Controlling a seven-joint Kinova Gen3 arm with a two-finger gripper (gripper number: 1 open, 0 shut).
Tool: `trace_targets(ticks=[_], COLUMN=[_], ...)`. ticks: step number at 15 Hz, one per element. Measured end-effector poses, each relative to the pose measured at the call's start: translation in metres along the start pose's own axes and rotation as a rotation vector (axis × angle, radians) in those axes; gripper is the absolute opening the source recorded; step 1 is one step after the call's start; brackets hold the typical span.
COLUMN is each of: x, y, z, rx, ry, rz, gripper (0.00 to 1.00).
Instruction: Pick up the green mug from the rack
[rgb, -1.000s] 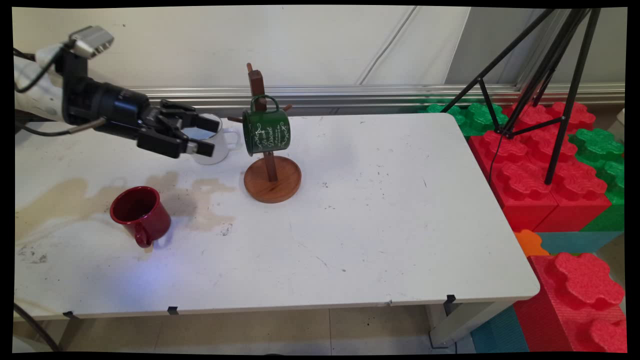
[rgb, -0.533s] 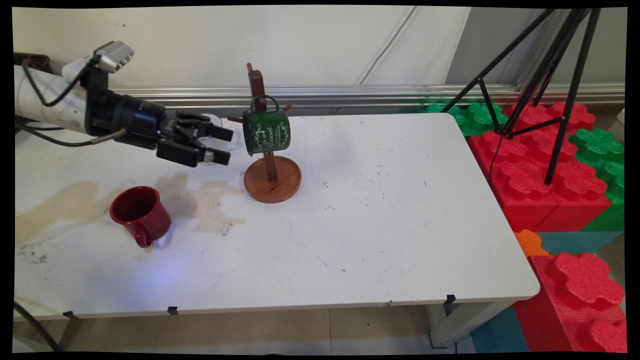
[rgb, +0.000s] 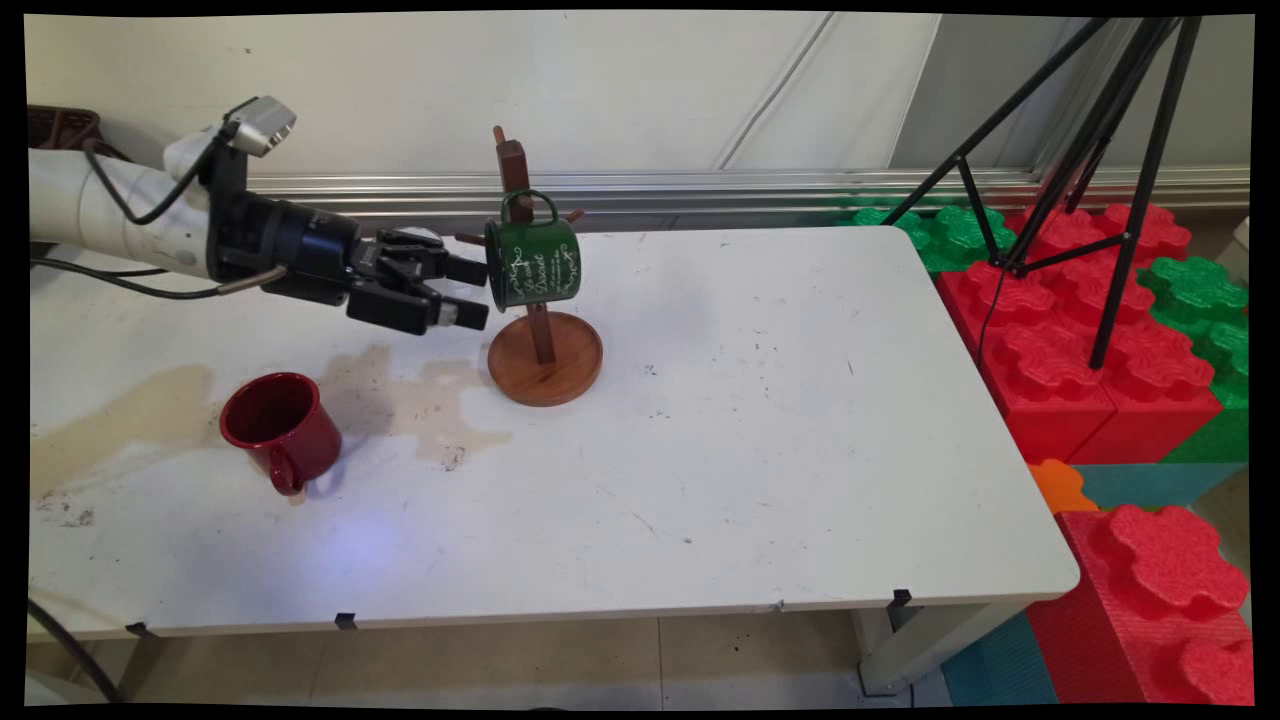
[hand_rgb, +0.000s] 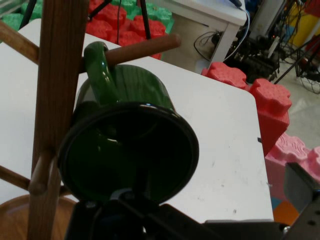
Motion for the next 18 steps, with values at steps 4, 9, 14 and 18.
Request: trace_targets(ticks=[4, 9, 14, 18], x=[-0.001, -0.001, -0.002, -0.004], y=[-0.001, -0.003, -0.004, -0.003], z=[0.008, 0.021, 0.029, 0.032], rx=[0.005, 0.017, 0.032, 0.04], ry=[0.017, 0.041, 0.057, 0.062], rz=[-0.017, -0.051, -0.081, -0.1], gripper=[1.0, 1.0, 1.0, 1.0])
